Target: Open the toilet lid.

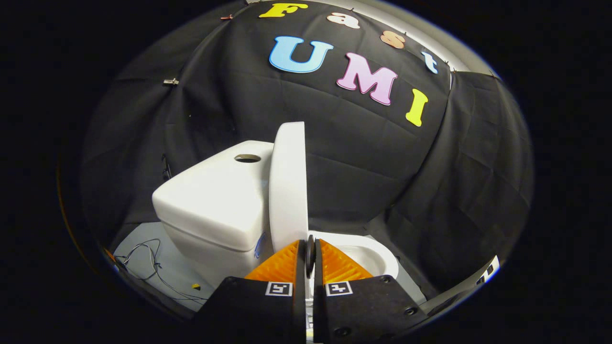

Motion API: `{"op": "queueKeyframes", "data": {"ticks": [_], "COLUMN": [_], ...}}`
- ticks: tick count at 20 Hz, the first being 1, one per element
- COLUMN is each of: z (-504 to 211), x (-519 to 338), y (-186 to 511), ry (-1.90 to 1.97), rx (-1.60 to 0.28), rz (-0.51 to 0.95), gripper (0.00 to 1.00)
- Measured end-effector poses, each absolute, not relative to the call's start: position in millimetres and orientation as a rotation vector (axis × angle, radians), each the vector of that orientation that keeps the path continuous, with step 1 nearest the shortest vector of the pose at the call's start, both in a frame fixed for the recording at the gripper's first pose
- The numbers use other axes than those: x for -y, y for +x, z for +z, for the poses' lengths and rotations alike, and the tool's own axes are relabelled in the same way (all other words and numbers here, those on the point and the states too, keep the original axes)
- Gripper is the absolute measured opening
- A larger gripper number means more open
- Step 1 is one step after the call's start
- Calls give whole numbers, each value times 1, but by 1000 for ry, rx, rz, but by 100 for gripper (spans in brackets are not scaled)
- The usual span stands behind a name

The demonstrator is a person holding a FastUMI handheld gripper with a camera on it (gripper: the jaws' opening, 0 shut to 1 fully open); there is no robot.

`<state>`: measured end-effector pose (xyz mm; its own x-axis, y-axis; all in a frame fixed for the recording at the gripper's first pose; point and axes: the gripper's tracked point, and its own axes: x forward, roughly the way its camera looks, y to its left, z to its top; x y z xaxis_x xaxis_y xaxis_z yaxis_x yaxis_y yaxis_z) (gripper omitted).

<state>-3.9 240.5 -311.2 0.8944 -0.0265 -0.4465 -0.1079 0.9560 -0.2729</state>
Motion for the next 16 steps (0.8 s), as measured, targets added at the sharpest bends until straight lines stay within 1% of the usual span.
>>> {"op": "queueKeyframes", "data": {"ticks": [5, 6, 7, 9, 12, 15, 16], "z": [-310, -308, -310, -321, -321, -314, -309], "x": [-244, -244, -245, -251, -247, -242, -243], "y": [-3, -5, -6, -8, -12, -11, -11], "ry": [-301, -306, -296, -273, -270, -260, -249], "rx": [-459, -454, -452, -490, -500, -474, -466], "rz": [56, 60, 73, 103, 95, 84, 92], "gripper": [11, 18, 18, 47, 90, 98, 98]}}
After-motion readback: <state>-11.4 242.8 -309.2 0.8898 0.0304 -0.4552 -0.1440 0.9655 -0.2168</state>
